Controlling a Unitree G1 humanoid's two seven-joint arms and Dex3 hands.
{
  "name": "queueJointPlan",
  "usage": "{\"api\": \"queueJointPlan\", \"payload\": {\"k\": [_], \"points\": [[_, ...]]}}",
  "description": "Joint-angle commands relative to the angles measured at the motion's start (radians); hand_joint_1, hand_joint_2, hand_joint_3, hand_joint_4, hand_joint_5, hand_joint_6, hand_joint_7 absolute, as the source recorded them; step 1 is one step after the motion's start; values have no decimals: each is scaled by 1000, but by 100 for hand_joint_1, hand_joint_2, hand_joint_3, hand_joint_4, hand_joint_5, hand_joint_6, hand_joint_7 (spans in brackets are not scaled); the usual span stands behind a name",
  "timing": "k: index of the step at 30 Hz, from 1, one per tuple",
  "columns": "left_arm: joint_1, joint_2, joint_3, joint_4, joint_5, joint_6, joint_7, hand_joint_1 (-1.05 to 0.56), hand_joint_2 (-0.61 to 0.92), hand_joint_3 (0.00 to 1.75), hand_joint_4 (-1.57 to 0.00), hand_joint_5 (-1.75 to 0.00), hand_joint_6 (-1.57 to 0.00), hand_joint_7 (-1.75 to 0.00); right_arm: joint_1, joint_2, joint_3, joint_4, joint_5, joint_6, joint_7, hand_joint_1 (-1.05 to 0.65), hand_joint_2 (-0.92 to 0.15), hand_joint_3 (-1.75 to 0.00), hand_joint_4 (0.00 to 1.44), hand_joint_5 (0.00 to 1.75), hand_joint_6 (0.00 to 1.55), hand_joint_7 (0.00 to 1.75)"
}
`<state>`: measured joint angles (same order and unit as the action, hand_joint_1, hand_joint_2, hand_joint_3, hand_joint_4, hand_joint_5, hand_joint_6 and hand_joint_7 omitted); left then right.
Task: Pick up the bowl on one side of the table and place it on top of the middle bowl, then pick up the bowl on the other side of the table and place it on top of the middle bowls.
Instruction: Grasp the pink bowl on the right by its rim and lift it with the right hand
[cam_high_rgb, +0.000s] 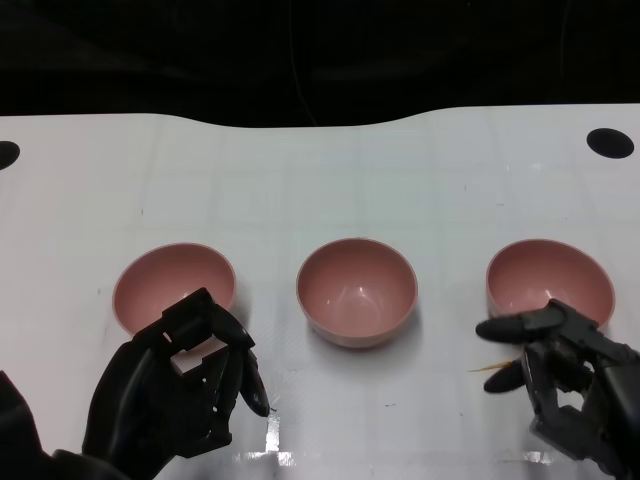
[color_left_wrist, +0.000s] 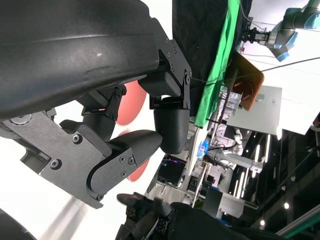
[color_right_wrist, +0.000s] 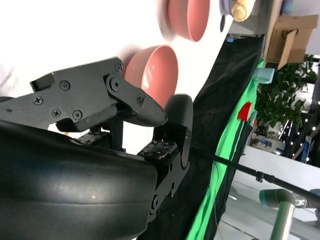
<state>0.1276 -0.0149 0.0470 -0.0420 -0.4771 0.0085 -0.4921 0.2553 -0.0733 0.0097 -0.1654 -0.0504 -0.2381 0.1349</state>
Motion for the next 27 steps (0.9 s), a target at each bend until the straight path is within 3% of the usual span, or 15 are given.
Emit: {"api": "queueJointPlan", "payload": {"k": [1, 4, 11, 16, 27], "points": [[-5, 12, 5, 7, 6, -11, -6, -28, 41, 118, -78, -168, -71, -147, -9, -33, -15, 3, -13, -28, -3, -31, -88, -16, 28, 82, 37, 37], [-6, 12, 6, 7, 0, -7, -10, -28, 41, 118, -77, -168, -70, -147, -17, -52, -22, 6, -32, -38, -9, -42, -91, -5, 19, 73, 32, 27], [-4, 10, 4, 10, 6, -15, -8, -29, 42, 117, -77, -169, -70, -147, -37, -117, -36, -9, -190, -26, -67, -57, -90, 0, 11, 65, 25, 14], [-4, 6, 2, 5, -1, -7, -7, -28, 43, 116, -76, -169, -70, -147, -56, -178, -27, -14, -382, -30, -134, -64, -88, 0, 4, 70, 22, 9], [-11, 0, -6, 6, 6, -6, 3, -27, 42, 118, -77, -170, -70, -148, -150, -247, 75, -31, -837, 190, -165, -66, -86, 0, 2, 68, 28, 9]]}}
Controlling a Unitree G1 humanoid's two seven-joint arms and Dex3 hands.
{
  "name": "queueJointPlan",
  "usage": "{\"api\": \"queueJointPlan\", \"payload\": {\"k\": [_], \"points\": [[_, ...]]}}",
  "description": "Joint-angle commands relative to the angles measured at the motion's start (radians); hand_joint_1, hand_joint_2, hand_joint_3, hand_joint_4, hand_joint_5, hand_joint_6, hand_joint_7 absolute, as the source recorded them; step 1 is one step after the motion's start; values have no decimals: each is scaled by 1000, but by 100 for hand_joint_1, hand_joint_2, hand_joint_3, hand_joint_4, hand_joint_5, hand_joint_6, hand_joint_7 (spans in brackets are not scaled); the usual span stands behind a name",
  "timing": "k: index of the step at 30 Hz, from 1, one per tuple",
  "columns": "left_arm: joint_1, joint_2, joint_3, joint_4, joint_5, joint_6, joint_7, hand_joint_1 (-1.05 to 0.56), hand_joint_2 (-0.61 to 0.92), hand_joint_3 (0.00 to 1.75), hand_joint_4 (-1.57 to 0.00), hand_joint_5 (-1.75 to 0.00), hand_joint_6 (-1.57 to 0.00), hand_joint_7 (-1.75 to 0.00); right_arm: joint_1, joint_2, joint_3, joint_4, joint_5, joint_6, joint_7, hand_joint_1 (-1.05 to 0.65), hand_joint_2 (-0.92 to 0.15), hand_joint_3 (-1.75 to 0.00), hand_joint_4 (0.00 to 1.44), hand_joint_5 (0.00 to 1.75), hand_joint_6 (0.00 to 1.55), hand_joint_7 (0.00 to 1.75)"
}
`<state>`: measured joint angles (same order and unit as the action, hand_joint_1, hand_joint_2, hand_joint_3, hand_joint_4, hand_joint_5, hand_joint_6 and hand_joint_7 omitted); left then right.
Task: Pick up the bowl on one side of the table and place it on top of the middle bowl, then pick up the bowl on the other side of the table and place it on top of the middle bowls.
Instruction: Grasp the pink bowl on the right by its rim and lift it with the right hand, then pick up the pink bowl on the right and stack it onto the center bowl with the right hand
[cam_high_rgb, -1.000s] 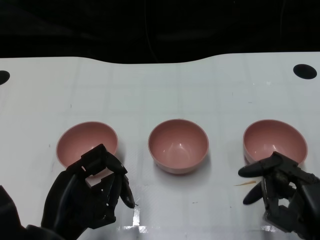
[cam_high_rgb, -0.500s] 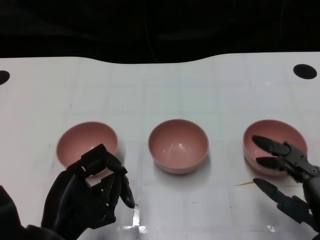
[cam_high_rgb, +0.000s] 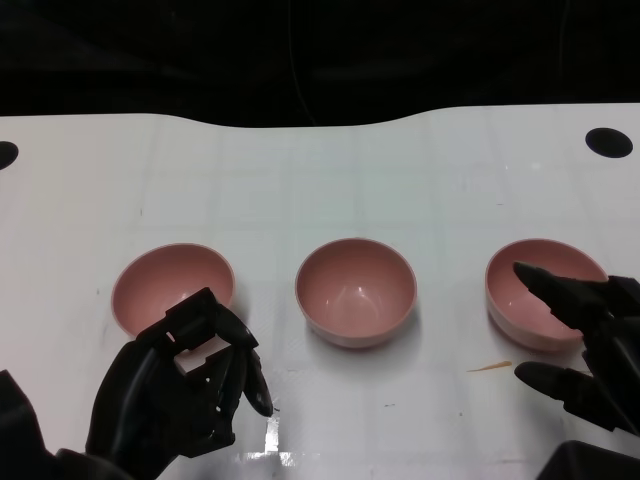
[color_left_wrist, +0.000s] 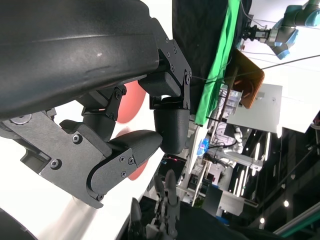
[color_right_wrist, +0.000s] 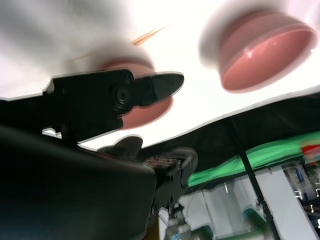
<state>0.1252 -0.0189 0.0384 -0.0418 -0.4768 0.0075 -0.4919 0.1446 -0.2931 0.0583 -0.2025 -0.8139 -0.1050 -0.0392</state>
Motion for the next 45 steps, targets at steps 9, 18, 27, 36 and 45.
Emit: {"api": "queueJointPlan", "payload": {"k": [9, 18, 27, 36, 45], "points": [[-5, 6, 4, 4, 6, -5, 1, -28, 40, 120, -78, -168, -71, -148, -191, -62, 143, 194, -206, 182, 33, -61, -85, 0, 19, 48, 38, 3], [5, 7, 4, -11, 6, -1, 4, -27, 42, 118, -77, -168, -70, -148, -307, -81, 238, 414, -207, 230, 21, -57, -91, -1, 47, 23, 52, 2], [7, 8, 2, -15, 9, 0, 8, -28, 41, 117, -78, -168, -72, -147, -390, -91, 291, 614, -158, 162, -132, -28, -92, -2, 75, 117, 84, 6], [9, 5, -1, -19, 12, 1, 12, -28, 43, 117, -78, -168, -71, -146, -455, -96, 295, 725, -83, -39, -432, -21, -81, -50, 92, 174, 76, 143], [9, 6, 0, -18, 5, 7, 8, -28, 43, 115, -78, -168, -71, -146, -457, -66, 301, 568, -66, -97, -466, -15, -44, -104, 96, 175, 74, 171]]}}
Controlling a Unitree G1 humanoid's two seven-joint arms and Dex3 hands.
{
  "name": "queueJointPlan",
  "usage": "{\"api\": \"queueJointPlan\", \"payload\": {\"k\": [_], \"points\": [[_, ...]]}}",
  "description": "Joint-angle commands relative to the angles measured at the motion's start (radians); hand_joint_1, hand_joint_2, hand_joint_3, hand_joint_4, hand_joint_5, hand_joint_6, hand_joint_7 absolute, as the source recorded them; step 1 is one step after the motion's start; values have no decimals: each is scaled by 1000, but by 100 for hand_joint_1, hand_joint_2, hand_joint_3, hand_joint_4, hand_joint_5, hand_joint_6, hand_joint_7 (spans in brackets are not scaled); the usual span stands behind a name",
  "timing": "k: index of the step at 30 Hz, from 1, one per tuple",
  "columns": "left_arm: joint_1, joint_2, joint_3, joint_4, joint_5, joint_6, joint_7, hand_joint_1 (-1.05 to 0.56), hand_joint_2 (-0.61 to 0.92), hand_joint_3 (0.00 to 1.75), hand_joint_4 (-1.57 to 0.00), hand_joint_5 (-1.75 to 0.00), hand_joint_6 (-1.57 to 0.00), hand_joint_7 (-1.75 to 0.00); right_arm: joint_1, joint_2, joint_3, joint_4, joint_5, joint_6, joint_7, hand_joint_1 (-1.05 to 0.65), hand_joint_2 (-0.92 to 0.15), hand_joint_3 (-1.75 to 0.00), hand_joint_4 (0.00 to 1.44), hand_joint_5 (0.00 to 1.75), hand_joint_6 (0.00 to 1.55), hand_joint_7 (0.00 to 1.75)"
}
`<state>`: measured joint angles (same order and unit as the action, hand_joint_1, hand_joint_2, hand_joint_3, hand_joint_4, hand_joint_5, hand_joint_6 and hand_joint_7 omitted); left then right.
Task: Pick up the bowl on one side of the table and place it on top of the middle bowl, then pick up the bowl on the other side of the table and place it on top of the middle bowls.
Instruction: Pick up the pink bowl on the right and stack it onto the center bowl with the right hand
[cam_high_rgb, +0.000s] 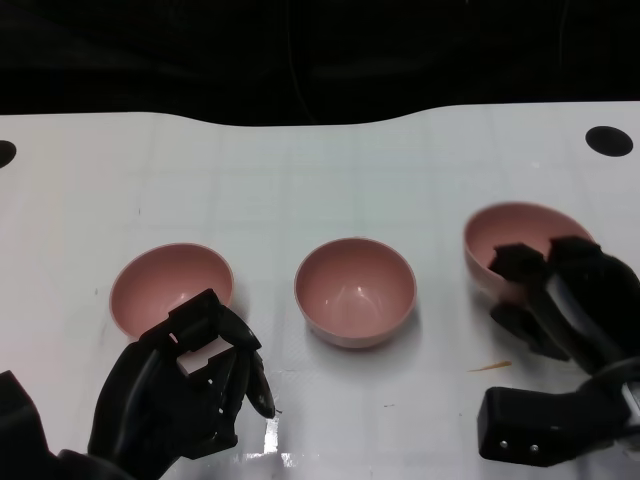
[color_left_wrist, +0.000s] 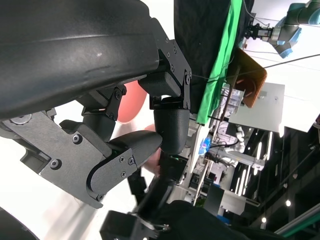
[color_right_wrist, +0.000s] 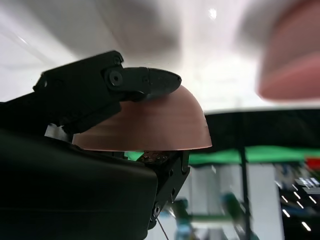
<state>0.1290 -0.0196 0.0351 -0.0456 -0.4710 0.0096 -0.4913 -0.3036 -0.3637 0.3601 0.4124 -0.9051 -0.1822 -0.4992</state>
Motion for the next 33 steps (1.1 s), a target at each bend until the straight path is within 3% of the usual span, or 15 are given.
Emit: {"api": "queueJointPlan", "payload": {"k": [1, 7, 10, 14, 19, 24, 33], "points": [[5, 7, 4, -14, -1, 5, 7, -28, 43, 115, -78, -168, -71, -146, -8, 12, -1, -67, 31, -25, 1, -15, -41, -111, 97, 175, 74, 173], [4, 9, 3, -9, 5, -4, 3, -28, 43, 116, -77, -169, -71, -147, -14, 34, 15, -138, 24, -51, 13, -16, -31, -123, 98, 175, 75, 175], [2, 10, 3, -8, 5, -5, 1, -29, 44, 115, -77, -170, -71, -147, -44, 51, 35, -126, 43, -118, 12, -15, -29, -124, 98, 175, 74, 175], [3, 9, 3, -10, 0, -3, -1, -29, 43, 114, -78, -168, -72, -146, -81, 72, 62, -104, 50, -150, 54, -9, -19, -131, 98, 175, 78, 170], [8, 8, 1, -10, 4, -14, -6, -29, 44, 112, -79, -168, -72, -145, -122, 82, 103, -42, 50, -198, 83, -9, -26, -120, 95, 175, 74, 172], [12, 10, -3, -14, 1, -12, -10, -28, 45, 112, -80, -167, -73, -146, -164, 103, 146, 60, 24, -241, 46, -14, -35, -115, 94, 175, 73, 172], [22, 7, -14, -29, 8, -18, 1, -29, 45, 113, -79, -168, -73, -145, -230, 131, 232, 214, -56, -227, 11, -19, -33, -118, 97, 175, 75, 172]]}}
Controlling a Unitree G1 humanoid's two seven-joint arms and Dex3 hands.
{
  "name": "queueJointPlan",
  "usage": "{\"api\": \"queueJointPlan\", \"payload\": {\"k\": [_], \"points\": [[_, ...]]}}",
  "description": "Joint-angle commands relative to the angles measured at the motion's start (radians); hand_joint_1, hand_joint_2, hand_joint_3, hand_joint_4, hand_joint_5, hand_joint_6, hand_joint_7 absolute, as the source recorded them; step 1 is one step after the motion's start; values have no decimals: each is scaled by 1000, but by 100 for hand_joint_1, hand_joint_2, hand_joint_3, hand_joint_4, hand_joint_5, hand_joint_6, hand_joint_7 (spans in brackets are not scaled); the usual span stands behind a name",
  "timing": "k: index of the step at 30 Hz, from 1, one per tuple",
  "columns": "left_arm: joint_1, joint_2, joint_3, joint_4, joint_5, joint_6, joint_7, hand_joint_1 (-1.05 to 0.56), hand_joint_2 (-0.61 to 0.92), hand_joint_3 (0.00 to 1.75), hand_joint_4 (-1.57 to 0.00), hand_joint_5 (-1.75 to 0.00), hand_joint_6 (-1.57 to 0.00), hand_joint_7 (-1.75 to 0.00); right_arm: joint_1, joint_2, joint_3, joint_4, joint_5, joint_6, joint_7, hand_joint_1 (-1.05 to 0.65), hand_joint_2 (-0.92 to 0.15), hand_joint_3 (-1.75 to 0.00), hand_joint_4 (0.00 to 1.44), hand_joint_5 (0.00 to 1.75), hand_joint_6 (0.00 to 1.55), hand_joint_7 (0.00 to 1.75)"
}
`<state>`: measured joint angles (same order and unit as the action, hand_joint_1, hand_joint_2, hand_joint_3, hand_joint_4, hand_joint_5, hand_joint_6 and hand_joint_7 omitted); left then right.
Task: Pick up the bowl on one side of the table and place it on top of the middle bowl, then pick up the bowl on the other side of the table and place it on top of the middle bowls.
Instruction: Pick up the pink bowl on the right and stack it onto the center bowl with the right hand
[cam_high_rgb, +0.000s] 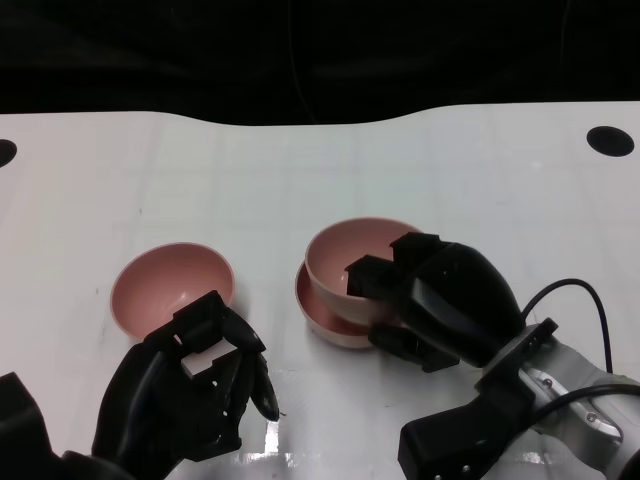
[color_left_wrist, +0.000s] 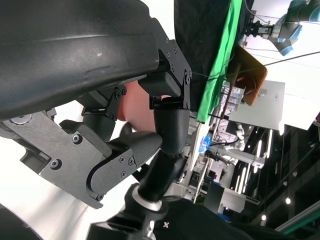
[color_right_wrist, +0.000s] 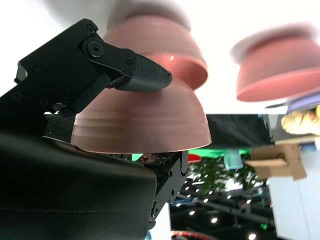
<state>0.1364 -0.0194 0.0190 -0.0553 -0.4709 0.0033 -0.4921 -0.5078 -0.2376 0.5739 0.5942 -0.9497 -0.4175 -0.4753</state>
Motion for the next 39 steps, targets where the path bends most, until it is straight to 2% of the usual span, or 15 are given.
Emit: {"api": "queueJointPlan", "payload": {"k": [1, 5, 6, 7, 8, 9, 11, 13, 19, 25, 33, 34, 35, 37, 39], "points": [[15, 6, 0, -19, 10, -14, 3, -30, 45, 112, -79, -168, -73, -145, -31, 8, 27, 45, -19, 13, -17, -20, -35, -113, 96, 175, 77, 169], [14, 6, -4, -14, 11, -24, -1, -31, 45, 112, -79, -168, -73, -144, -45, 19, 53, 85, -34, 35, -2, -22, -44, -93, 93, 175, 80, 157], [14, 6, -5, -14, 10, -25, -1, -31, 46, 112, -79, -168, -73, -144, -49, 23, 62, 86, -37, 61, 43, -28, -62, -63, 83, 129, 75, 104], [14, 5, -6, -13, 10, -25, -1, -30, 46, 111, -79, -168, -73, -144, -52, 25, 69, 84, -40, 87, 83, -32, -77, -41, 79, 91, 75, 64], [14, 5, -6, -13, 8, -25, 0, -30, 46, 111, -79, -168, -73, -144, -54, 27, 76, 82, -43, 110, 115, -35, -84, -31, 77, 64, 75, 38], [14, 5, -5, -13, 7, -23, 1, -31, 46, 110, -80, -168, -73, -144, -56, 29, 82, 79, -45, 128, 137, -41, -89, -23, 64, 41, 66, 17], [14, 4, -5, -13, 7, -22, 4, -31, 46, 109, -80, -167, -74, -144, -53, 32, 88, 65, -45, 160, 168, -53, -91, -22, 50, 24, 53, 4], [13, 4, -4, -12, 4, -23, 2, -30, 47, 109, -80, -167, -74, -144, -44, 30, 89, 39, -42, 187, 191, -65, -92, -26, 36, 16, 40, 1], [11, 6, -4, -7, 4, -26, -4, -31, 46, 110, -79, -167, -75, -143, -5, 5, 75, -66, -25, 231, 233, -73, -92, -35, 27, 13, 32, 0], [10, 9, -1, -11, -1, -14, 0, -31, 47, 109, -79, -168, -75, -143, 59, -40, 28, -236, 14, 241, 277, -75, -92, -35, 28, 16, 33, 1], [3, 9, 4, 2, 13, -37, 2, -30, 45, 112, -79, -167, -73, -145, 199, -94, -98, -458, 127, 186, 273, -67, -92, -30, 34, 24, 39, 4], [3, 9, 4, 4, 20, -46, 4, -30, 44, 113, -79, -167, -73, -146, 222, -97, -117, -483, 149, 171, 267, -65, -92, -28, 32, 35, 41, 4], [2, 10, 5, 6, 26, -54, 5, -30, 44, 115, -79, -167, -72, -147, 242, -100, -134, -502, 167, 156, 259, -62, -92, -27, 27, 56, 45, 6], [3, 8, 5, 5, 43, -69, 16, -30, 42, 117, -80, -168, -72, -148, 296, -109, -171, -543, 201, 112, 230, -55, -92, -25, 31, 75, 53, 10], [2, 7, 5, 5, 69, -90, 29, -31, 42, 118, -80, -169, -71, -149, 349, -116, -205, -576, 235, 67, 208, -49, -92, -19, 35, 84, 61, 14]]}}
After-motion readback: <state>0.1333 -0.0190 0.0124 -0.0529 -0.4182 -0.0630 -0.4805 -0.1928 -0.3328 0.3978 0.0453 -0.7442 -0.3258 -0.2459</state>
